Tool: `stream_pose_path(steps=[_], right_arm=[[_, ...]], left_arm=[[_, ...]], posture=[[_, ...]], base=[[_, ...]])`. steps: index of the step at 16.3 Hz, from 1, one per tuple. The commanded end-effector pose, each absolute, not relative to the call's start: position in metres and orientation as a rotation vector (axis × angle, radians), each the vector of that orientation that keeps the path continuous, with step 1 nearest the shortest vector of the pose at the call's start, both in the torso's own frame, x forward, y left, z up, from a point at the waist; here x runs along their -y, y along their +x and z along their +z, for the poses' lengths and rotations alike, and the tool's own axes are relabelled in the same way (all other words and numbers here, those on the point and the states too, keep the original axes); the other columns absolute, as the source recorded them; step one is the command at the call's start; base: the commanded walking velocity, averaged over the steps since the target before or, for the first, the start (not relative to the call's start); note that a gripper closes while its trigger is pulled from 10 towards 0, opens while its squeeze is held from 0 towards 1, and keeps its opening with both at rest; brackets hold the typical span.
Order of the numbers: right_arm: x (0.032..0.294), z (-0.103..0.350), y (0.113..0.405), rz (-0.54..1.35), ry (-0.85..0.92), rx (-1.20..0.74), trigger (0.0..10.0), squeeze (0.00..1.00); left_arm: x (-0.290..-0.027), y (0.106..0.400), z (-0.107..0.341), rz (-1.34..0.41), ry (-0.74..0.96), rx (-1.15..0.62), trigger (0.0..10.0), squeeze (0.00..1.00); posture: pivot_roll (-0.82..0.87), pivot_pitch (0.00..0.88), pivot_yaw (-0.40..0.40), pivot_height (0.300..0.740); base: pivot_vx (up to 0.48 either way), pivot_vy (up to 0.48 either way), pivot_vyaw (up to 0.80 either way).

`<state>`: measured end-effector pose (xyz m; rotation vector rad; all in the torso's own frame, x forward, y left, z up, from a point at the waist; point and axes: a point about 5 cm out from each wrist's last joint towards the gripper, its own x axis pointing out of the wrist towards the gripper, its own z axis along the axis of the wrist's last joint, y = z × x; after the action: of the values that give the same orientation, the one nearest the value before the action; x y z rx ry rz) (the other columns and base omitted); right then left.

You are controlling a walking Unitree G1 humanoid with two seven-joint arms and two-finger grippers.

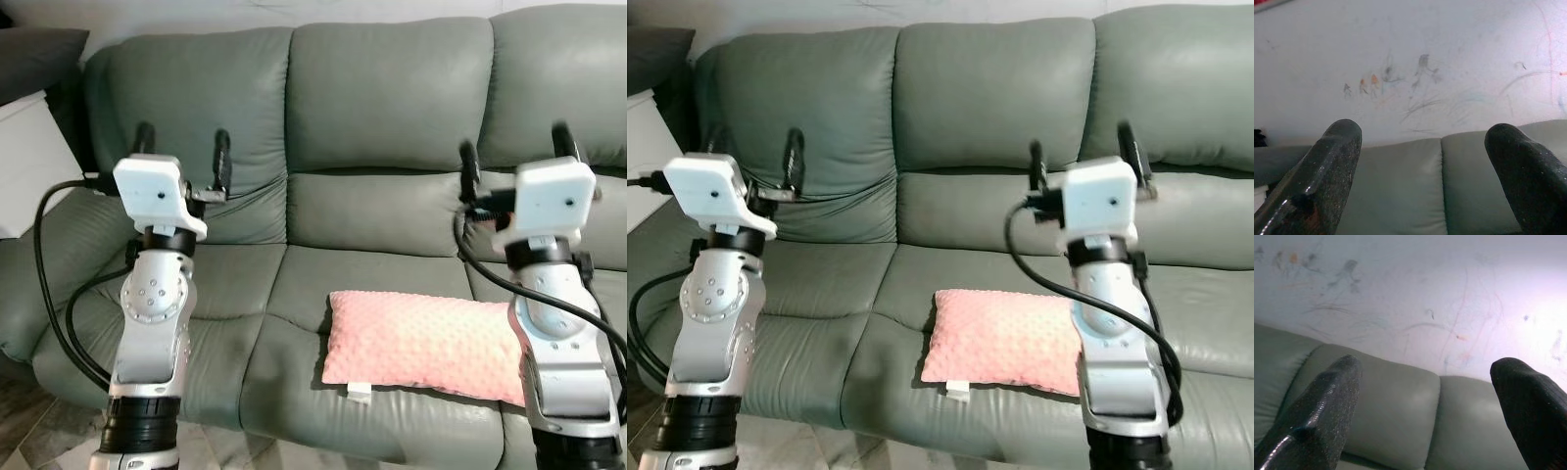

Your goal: Move the pillow to the sofa

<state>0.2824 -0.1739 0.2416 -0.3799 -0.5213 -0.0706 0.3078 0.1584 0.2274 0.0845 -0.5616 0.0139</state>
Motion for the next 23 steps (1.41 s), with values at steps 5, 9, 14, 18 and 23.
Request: stream_pose_path(steps=[5,9,14,18,23], right_arm=[[0.175,0.237,0.283,-0.08,-0.321,0.476,10.0,0.54],[0.176,0.234,0.281,-0.096,-0.308,0.468,0.0,0.0],[0.179,0.234,0.282,-0.11,-0.297,0.461,0.0,0.0],[0.179,0.232,0.281,-0.113,-0.288,0.454,0.0,0.0],[0.179,0.231,0.28,-0.108,-0.286,0.447,0.0,0.0]], left_arm=[[-0.154,0.312,0.218,-0.058,0.036,0.495,1.0,0.0],[-0.153,0.314,0.219,-0.067,0.044,0.501,0.0,0.0],[-0.151,0.313,0.218,-0.085,0.03,0.508,0.0,0.0],[-0.15,0.314,0.218,-0.089,0.016,0.508,0.0,0.0],[-0.147,0.314,0.216,-0.095,-0.003,0.502,0.0,0.0]], posture=[[-0.16,0.0,0.114,0.74],[-0.17,0.0,0.12,0.74],[-0.17,0.0,0.124,0.74],[-0.17,0.0,0.127,0.74],[-0.18,0.0,0.122,0.74]], base=[[0.0,0.0,0.0],[0.0,0.0,0.0],[0.0,0.0,0.0],[0.0,0.0,0.0],[0.0,0.0,0.0]])
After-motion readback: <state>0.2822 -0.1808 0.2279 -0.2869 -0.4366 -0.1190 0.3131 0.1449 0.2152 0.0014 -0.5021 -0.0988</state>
